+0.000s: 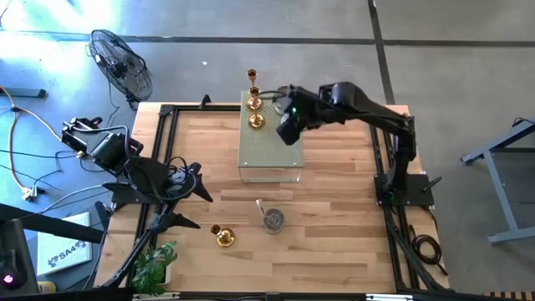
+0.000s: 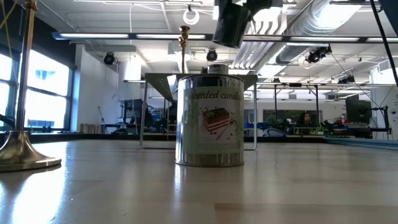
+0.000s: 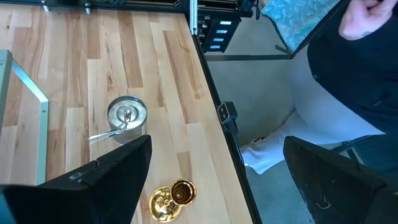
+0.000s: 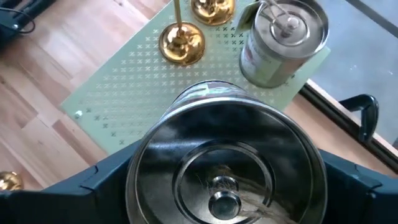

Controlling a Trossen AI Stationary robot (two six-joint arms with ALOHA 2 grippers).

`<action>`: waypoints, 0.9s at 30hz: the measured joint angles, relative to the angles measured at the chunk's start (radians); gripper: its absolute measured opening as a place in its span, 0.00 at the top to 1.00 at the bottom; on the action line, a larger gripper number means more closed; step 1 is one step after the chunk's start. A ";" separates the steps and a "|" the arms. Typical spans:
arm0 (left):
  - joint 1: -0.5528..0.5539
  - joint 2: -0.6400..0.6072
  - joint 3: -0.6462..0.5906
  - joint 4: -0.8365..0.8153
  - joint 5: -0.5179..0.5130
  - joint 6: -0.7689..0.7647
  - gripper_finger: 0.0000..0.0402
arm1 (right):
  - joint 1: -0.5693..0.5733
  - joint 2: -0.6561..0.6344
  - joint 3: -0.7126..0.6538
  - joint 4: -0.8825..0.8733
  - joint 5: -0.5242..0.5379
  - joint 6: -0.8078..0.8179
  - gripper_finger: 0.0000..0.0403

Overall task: Pick & Place candle stick holders
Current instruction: Put the brown scented candle on the shelf aligned with the other green scented candle

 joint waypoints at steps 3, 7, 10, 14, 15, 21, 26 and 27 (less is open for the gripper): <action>0.000 0.000 0.000 0.000 0.000 0.000 0.11 | -0.048 0.021 0.000 0.015 -0.043 -0.049 0.14; 0.000 0.000 0.000 0.000 0.000 0.000 0.11 | -0.097 0.063 0.000 0.028 -0.081 -0.096 0.14; 0.000 0.000 0.000 0.000 0.000 0.000 0.11 | -0.120 0.097 0.000 0.031 -0.095 -0.123 0.14; 0.000 0.000 0.000 0.000 0.000 0.000 0.11 | -0.138 0.138 0.000 0.035 -0.100 -0.139 0.14; 0.000 0.000 0.000 0.000 0.000 0.000 0.11 | -0.142 0.146 0.000 0.037 -0.104 -0.149 0.14; 0.000 0.000 0.000 0.000 0.000 0.000 0.11 | -0.160 0.176 0.000 0.049 -0.109 -0.175 0.14; 0.000 0.000 0.000 0.000 0.000 0.000 0.11 | -0.172 0.199 0.000 0.048 -0.098 -0.185 0.14; 0.000 0.000 0.000 0.000 0.000 0.000 0.11 | -0.174 0.204 0.000 0.046 -0.099 -0.188 0.14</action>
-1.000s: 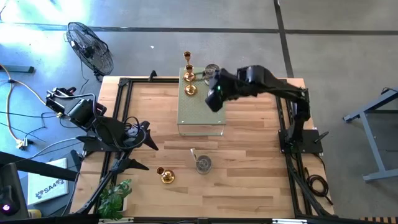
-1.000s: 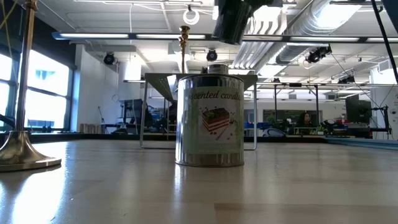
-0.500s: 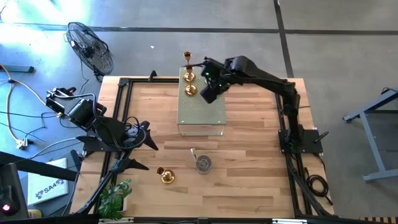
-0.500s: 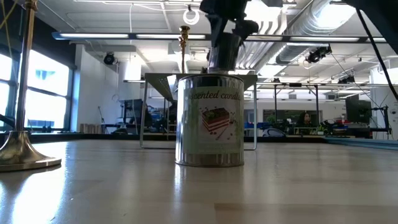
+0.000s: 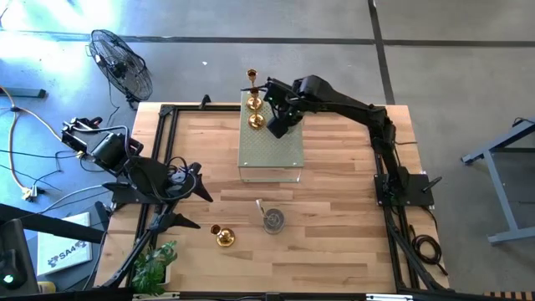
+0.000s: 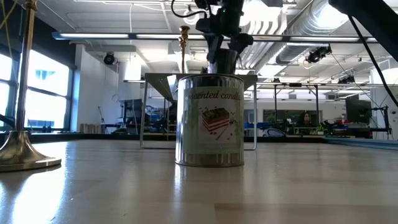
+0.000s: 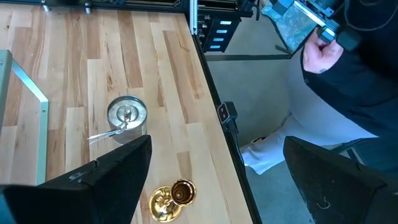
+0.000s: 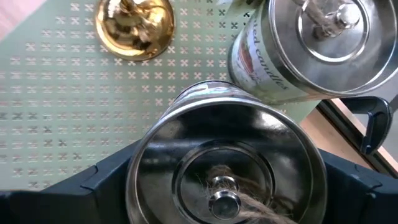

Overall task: Pick & Place candle stick holders
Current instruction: Put the brown scented candle on the shelf aligned with the other green scented candle

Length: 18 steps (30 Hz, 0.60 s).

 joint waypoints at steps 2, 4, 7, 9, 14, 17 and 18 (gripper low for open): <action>0.000 0.000 0.000 0.000 0.000 0.000 0.11 | 0.000 0.003 -0.004 0.000 0.001 -0.001 0.14; 0.000 0.000 0.000 0.000 0.000 0.000 0.11 | 0.000 0.003 -0.013 0.004 0.014 -0.001 0.14; 0.000 0.000 0.000 0.000 0.000 0.000 0.11 | 0.000 0.003 -0.018 -0.022 0.021 -0.009 0.13; 0.000 0.000 0.000 0.000 0.000 0.000 0.11 | 0.000 0.003 -0.018 -0.026 0.039 -0.011 0.08; 0.000 0.000 0.000 0.000 0.000 0.000 0.11 | -0.001 0.002 -0.018 -0.025 0.035 -0.008 0.06; 0.000 0.000 0.000 0.000 0.000 0.000 0.11 | 0.002 0.001 -0.018 -0.023 0.019 -0.008 0.09; 0.000 0.000 0.000 0.000 0.000 0.000 0.11 | 0.006 0.001 -0.018 -0.022 0.019 -0.007 0.09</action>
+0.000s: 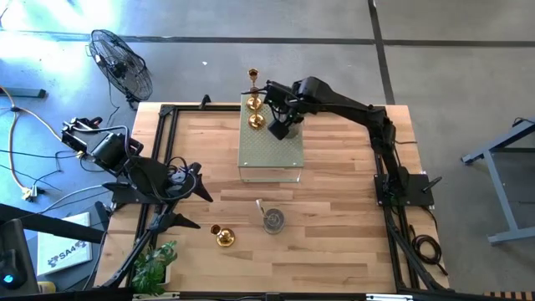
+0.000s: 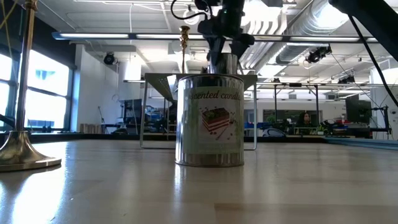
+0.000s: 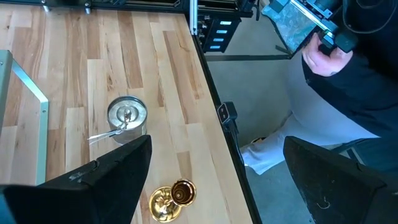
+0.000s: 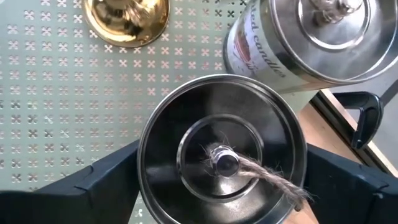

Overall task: Pick & Place candle stick holders
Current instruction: Put the brown scented candle on the shelf aligned with the other green scented candle

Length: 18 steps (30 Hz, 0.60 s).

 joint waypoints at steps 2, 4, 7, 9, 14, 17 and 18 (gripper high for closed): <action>0.000 0.000 0.000 0.000 0.000 0.000 0.11 | 0.005 0.000 0.000 0.003 0.005 0.004 0.08; 0.000 0.000 0.000 0.000 0.000 0.000 0.11 | 0.010 0.000 0.000 0.009 0.014 0.005 0.07; 0.000 0.000 0.000 0.000 0.000 0.000 0.11 | 0.016 -0.001 0.000 0.020 0.020 0.006 0.04; 0.000 0.000 0.000 0.000 0.000 0.000 0.11 | 0.018 -0.003 0.000 0.030 0.024 0.007 0.03; 0.000 0.000 0.000 0.000 0.000 0.000 0.11 | 0.018 -0.006 0.000 0.031 0.041 0.017 0.03; 0.000 0.000 0.000 0.000 0.000 0.000 0.11 | 0.018 -0.026 0.000 0.038 0.053 0.019 0.03; 0.000 0.000 0.000 0.000 0.000 0.000 0.11 | 0.018 -0.038 0.000 0.042 0.054 0.019 0.03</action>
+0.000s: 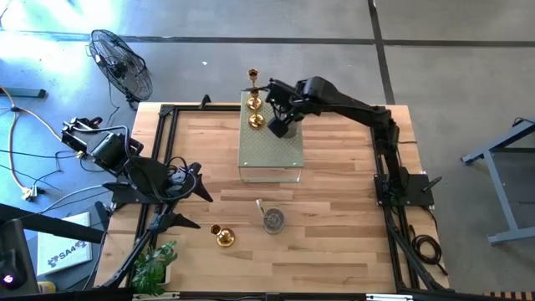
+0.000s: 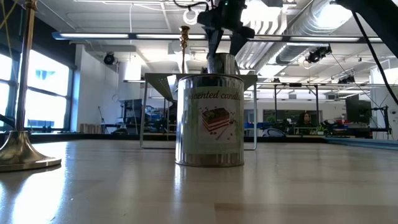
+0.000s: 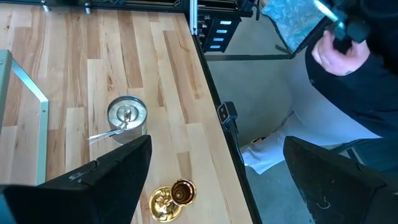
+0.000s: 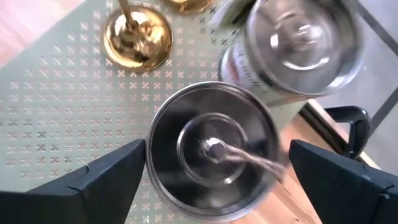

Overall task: Pick & Place candle stick holders
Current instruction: Put the brown scented candle on the shelf aligned with the other green scented candle, then put the gold candle holder on the shelf aligned with the other gold candle holder

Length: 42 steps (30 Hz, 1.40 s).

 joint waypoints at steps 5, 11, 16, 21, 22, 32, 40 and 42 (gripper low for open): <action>0.000 0.000 0.000 0.000 0.000 0.000 0.11 | 0.001 -0.063 0.000 -0.013 0.062 0.027 0.03; 0.000 0.000 0.000 0.000 0.000 0.000 0.11 | 0.028 -0.176 0.000 -0.061 0.091 0.108 0.02; 0.000 0.000 0.000 0.000 0.000 0.000 0.11 | 0.138 -0.282 0.000 -0.071 0.141 0.172 0.03; 0.000 0.000 0.000 0.000 0.000 0.000 0.11 | 0.319 -0.359 0.001 -0.092 0.253 0.279 0.03; 0.000 0.000 0.000 0.000 0.000 0.000 0.11 | 0.358 -0.369 0.001 -0.101 0.280 0.307 0.03; 0.000 0.000 0.000 0.000 0.000 0.000 0.11 | 0.748 -0.349 0.001 -0.107 0.498 0.479 0.03; 0.000 0.000 0.000 0.000 0.000 0.000 0.11 | 0.988 -0.278 0.001 -0.099 0.675 0.521 0.01; 0.000 0.000 0.000 0.000 0.000 0.000 0.11 | 1.026 -0.263 0.000 -0.101 0.681 0.521 0.01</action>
